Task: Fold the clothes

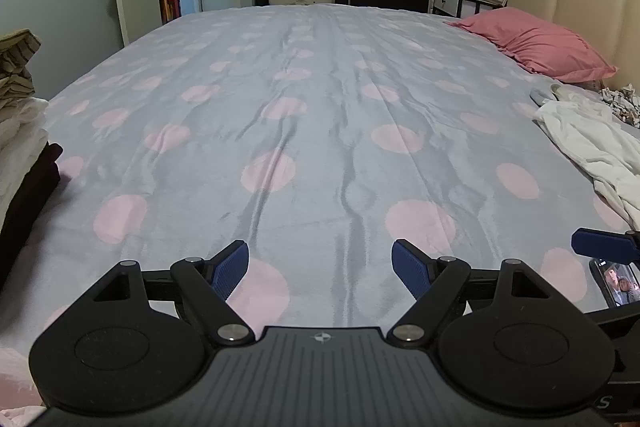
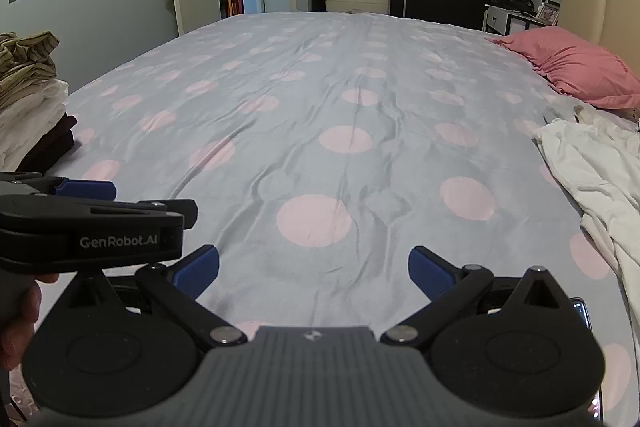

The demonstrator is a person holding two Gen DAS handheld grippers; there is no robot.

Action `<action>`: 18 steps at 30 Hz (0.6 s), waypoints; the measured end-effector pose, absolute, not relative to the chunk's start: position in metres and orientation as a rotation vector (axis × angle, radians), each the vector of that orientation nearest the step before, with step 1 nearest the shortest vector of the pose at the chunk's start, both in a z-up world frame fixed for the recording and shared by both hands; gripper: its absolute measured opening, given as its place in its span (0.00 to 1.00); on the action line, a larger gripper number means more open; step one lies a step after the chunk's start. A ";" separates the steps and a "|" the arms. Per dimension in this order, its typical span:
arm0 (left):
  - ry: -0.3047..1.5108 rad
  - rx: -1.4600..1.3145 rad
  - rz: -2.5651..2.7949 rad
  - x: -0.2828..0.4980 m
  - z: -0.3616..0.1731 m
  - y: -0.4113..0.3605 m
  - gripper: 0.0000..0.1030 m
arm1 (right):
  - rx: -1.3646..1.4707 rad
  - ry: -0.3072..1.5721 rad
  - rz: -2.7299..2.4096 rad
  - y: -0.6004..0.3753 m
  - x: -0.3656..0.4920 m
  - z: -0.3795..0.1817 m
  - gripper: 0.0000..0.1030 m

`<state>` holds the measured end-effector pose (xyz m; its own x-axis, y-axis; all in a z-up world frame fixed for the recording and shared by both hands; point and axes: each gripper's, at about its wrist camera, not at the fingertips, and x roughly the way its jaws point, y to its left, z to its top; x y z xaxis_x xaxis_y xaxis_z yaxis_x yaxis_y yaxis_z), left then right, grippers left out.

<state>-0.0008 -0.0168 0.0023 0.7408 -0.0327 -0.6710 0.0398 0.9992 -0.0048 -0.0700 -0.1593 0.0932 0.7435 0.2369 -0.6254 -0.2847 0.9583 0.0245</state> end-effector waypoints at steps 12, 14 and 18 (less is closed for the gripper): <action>0.745 0.008 -0.042 -0.001 0.002 -0.016 0.76 | -0.073 0.682 0.290 -0.158 -0.070 0.093 0.99; 0.748 0.006 -0.042 -0.001 0.001 -0.016 0.76 | -0.073 0.684 0.291 -0.158 -0.070 0.093 0.99; 0.754 0.003 -0.038 -0.002 0.000 -0.016 0.76 | -0.074 0.689 0.291 -0.158 -0.070 0.092 0.99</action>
<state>-0.0016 -0.0157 -0.0002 0.7280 -0.0335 -0.6847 0.0356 0.9993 -0.0110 -0.0703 -0.1575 0.0921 0.7329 0.2401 -0.6366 -0.2891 0.9569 0.0281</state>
